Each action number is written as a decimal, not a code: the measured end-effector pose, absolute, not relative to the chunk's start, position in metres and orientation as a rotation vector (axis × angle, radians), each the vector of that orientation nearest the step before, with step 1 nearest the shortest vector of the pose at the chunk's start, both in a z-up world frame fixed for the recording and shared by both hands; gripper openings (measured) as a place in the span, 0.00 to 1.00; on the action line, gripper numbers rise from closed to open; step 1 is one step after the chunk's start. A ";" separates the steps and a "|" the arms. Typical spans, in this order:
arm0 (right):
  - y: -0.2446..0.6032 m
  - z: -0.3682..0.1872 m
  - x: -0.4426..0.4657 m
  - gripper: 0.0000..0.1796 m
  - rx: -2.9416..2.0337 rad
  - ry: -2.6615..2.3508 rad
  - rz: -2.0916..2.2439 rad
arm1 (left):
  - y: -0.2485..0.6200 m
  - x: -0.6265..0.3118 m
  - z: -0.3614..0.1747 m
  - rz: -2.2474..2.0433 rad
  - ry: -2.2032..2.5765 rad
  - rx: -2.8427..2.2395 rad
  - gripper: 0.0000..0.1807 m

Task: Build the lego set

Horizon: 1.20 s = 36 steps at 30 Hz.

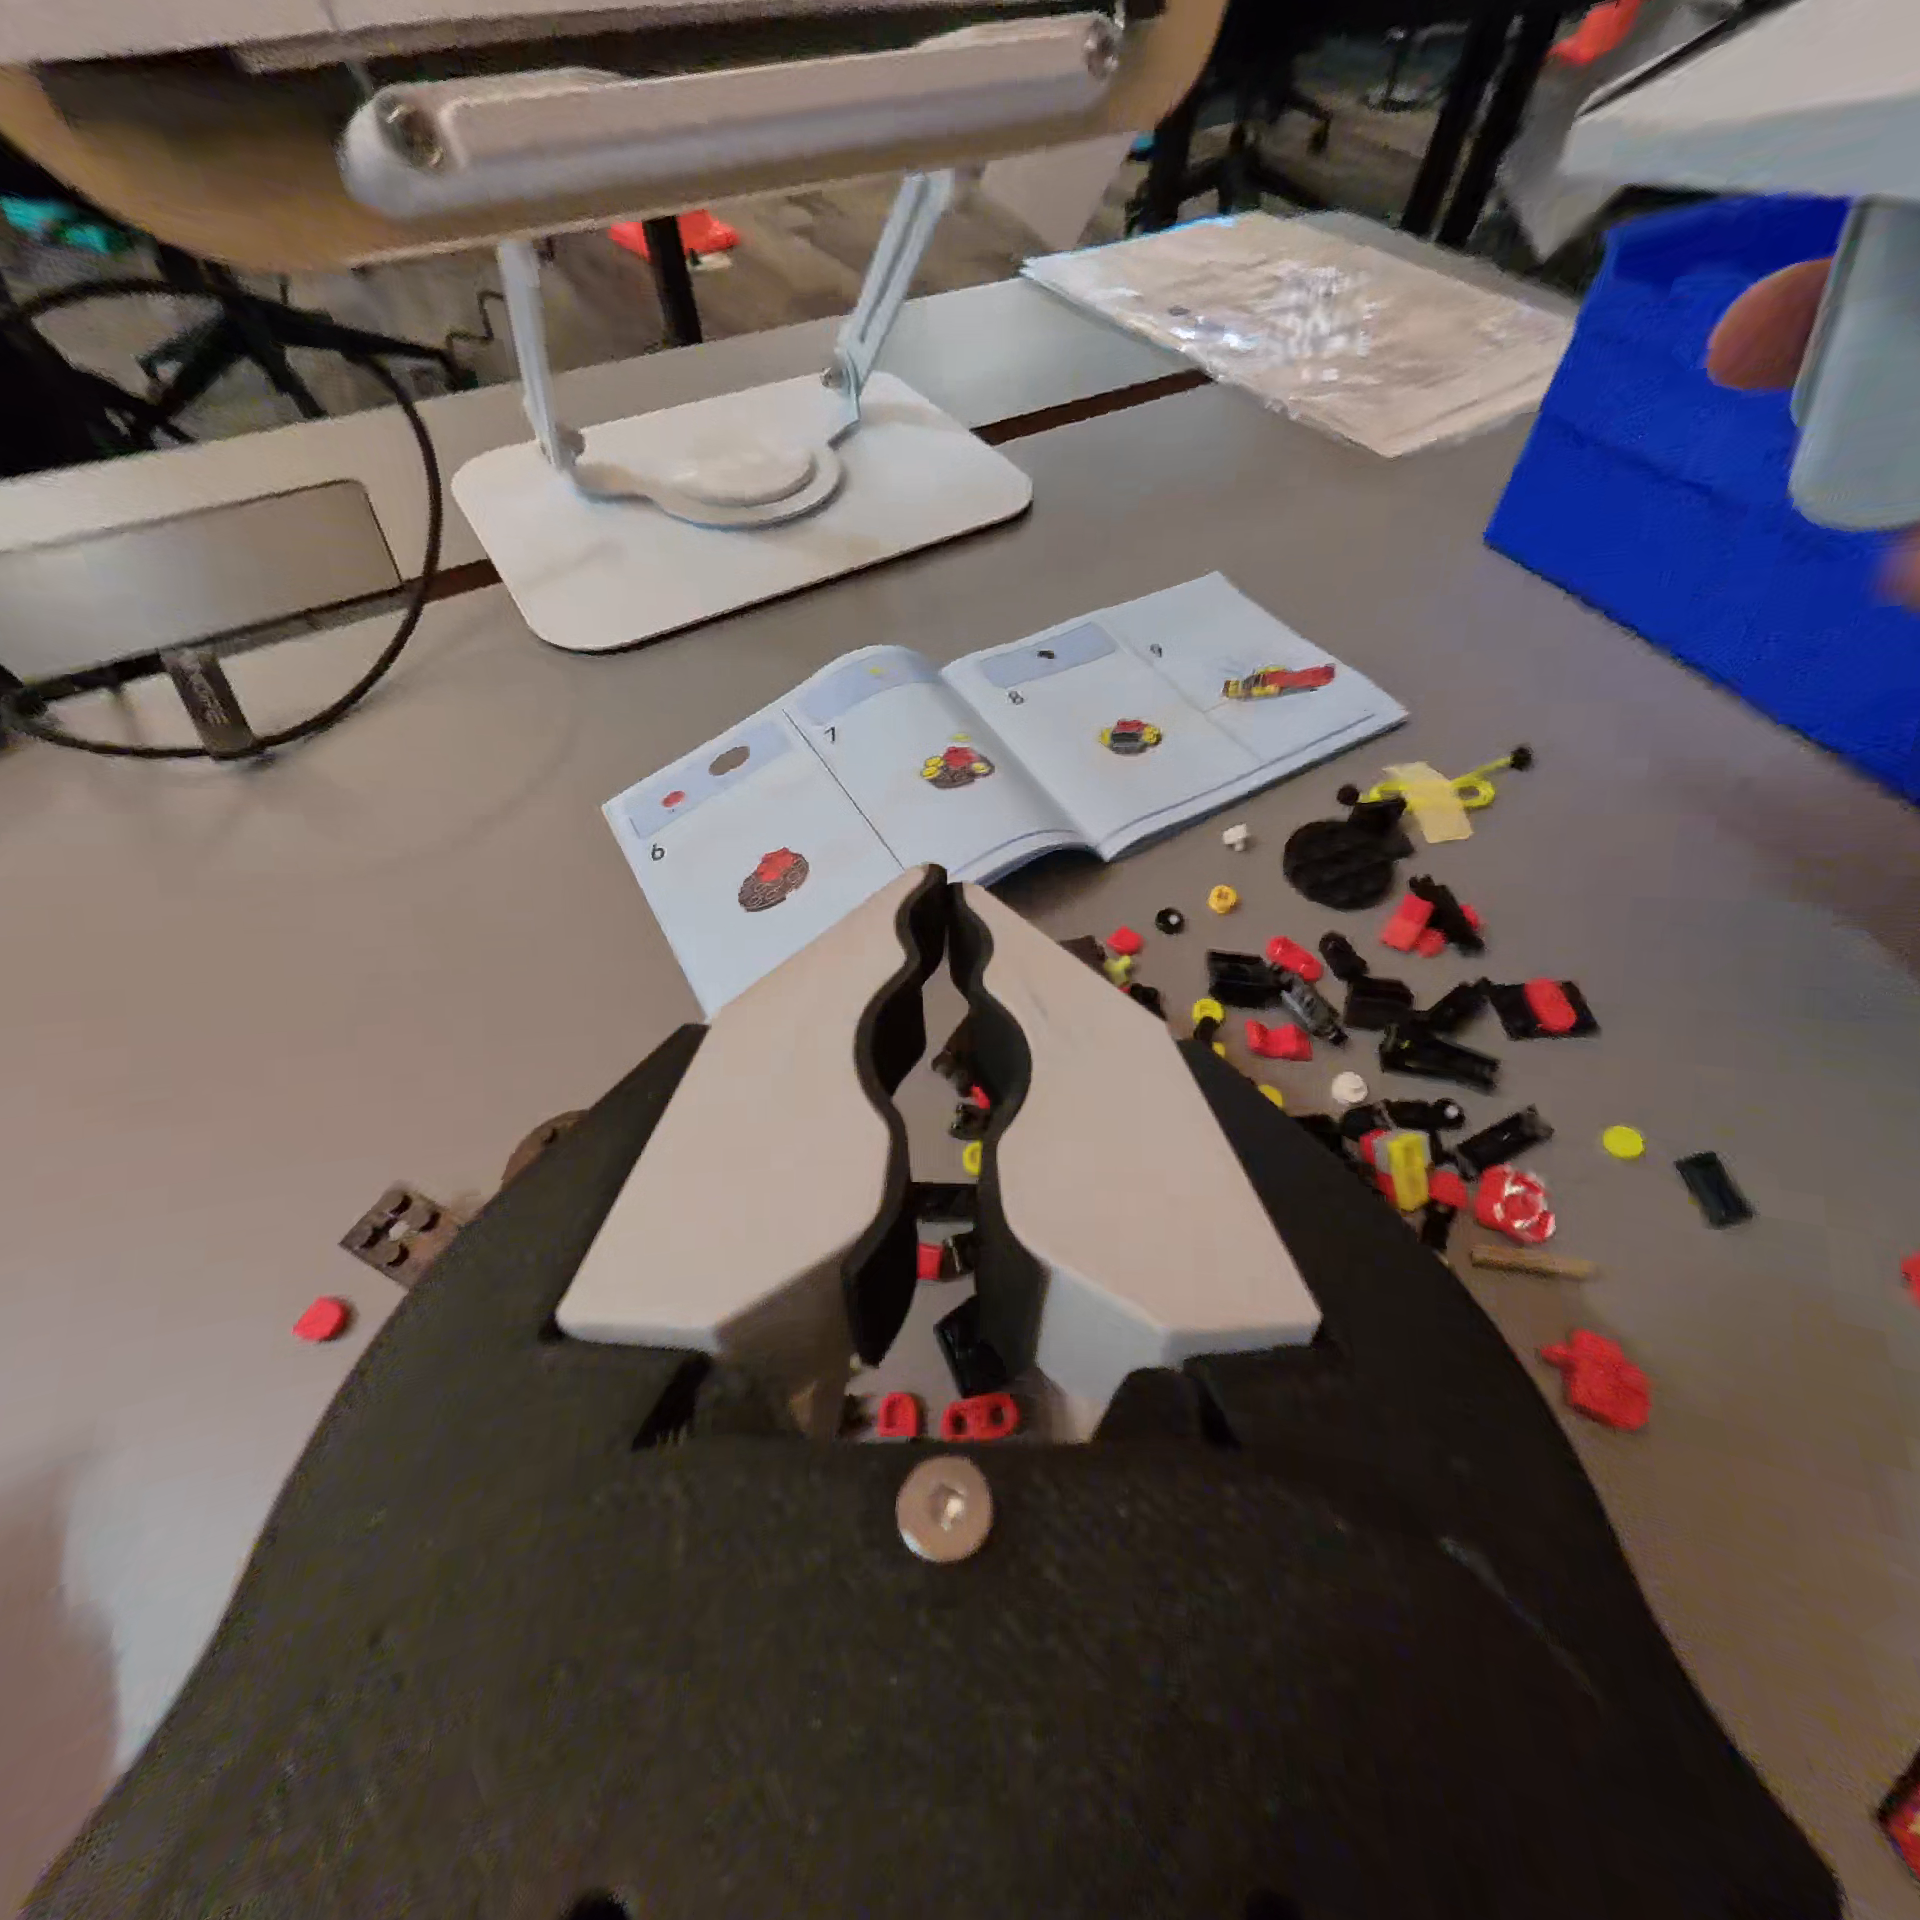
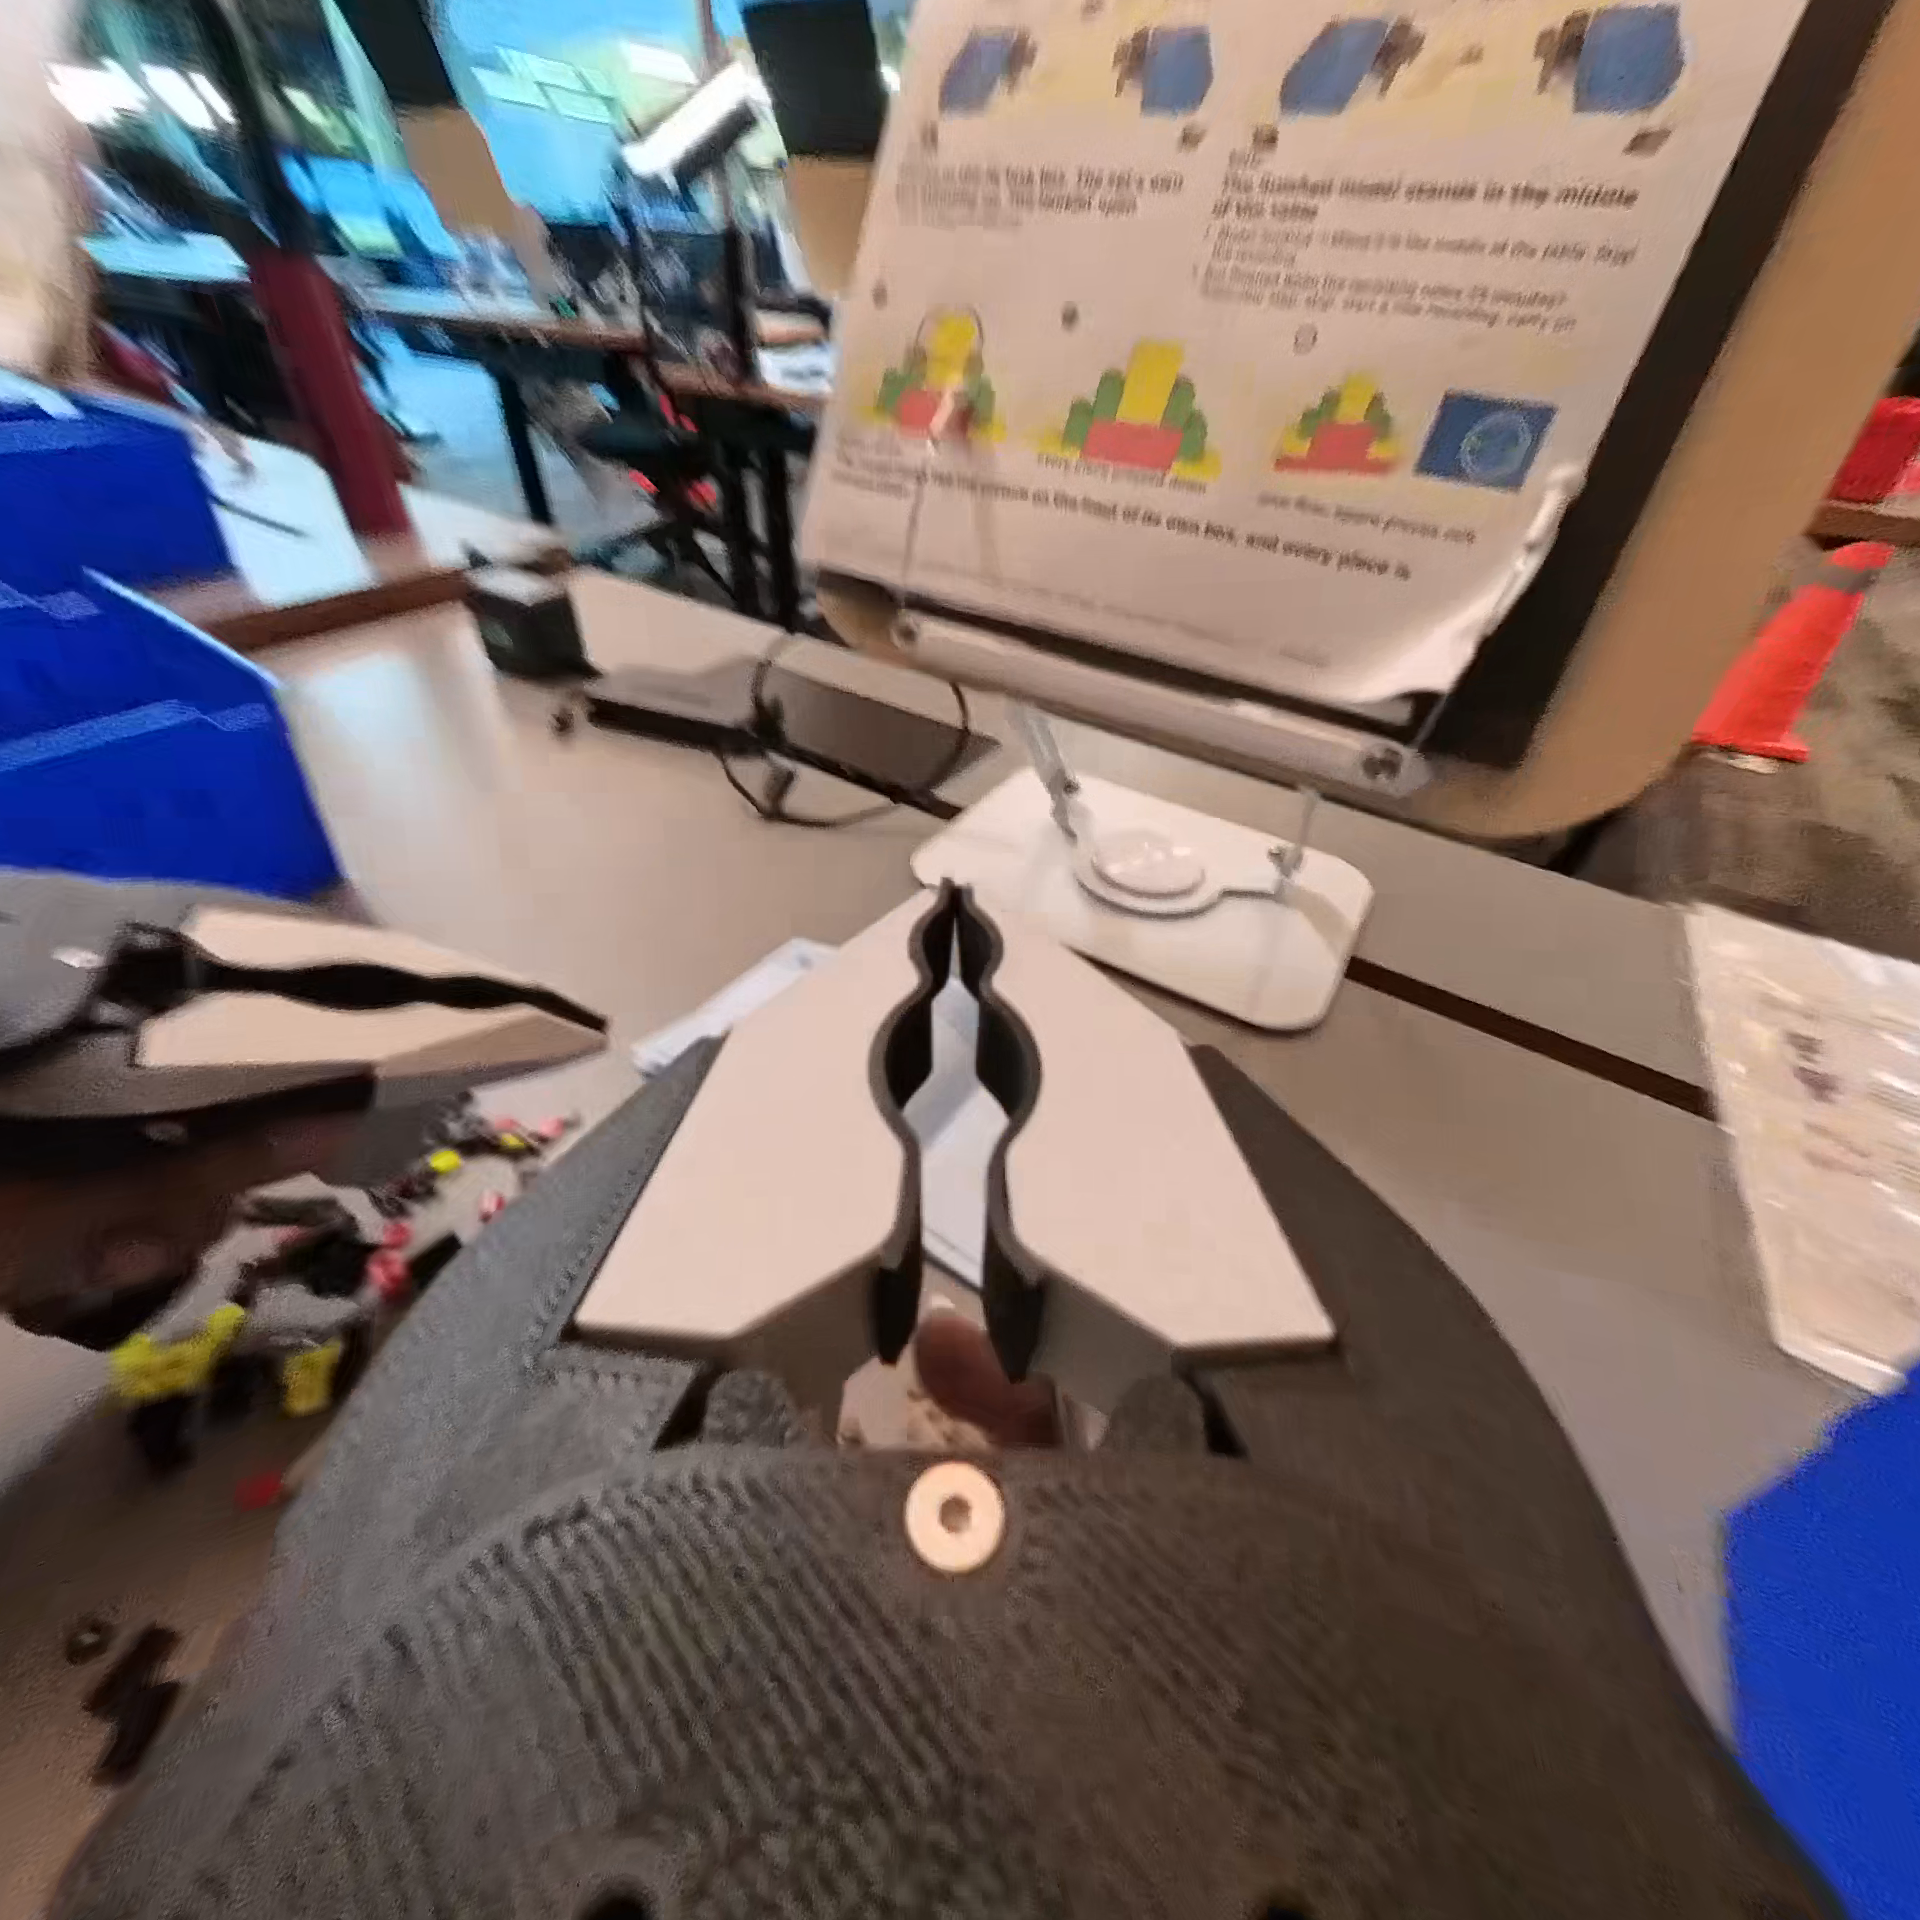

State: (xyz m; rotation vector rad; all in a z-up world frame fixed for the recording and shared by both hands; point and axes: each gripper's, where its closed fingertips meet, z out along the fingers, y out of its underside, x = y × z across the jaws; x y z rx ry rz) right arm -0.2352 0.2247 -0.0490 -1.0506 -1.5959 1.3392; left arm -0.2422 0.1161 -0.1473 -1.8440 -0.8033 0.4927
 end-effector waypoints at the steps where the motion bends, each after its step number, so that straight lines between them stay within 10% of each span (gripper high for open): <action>1: 0.224 -0.043 -0.235 0.00 -1.044 -1.583 1.403 | 0.115 -0.243 -0.145 0.439 -0.827 -1.807 0.00; 8: 0.263 -0.103 -0.220 0.02 -0.942 -1.649 1.280 | 0.105 -0.223 -0.133 0.444 -0.692 -1.823 0.00; 12: 0.249 -0.134 -0.230 0.28 -1.080 -1.841 1.360 | 0.100 -0.235 -0.133 0.325 -0.728 -1.765 0.00; 23: 0.237 -0.159 -0.226 0.41 -1.202 -1.915 1.382 | 0.069 -0.257 -0.132 0.188 -0.864 -1.671 0.00; 36: 0.238 -0.179 -0.220 0.34 -1.230 -2.021 1.291 | 0.034 -0.277 -0.150 0.278 -1.040 -1.696 0.00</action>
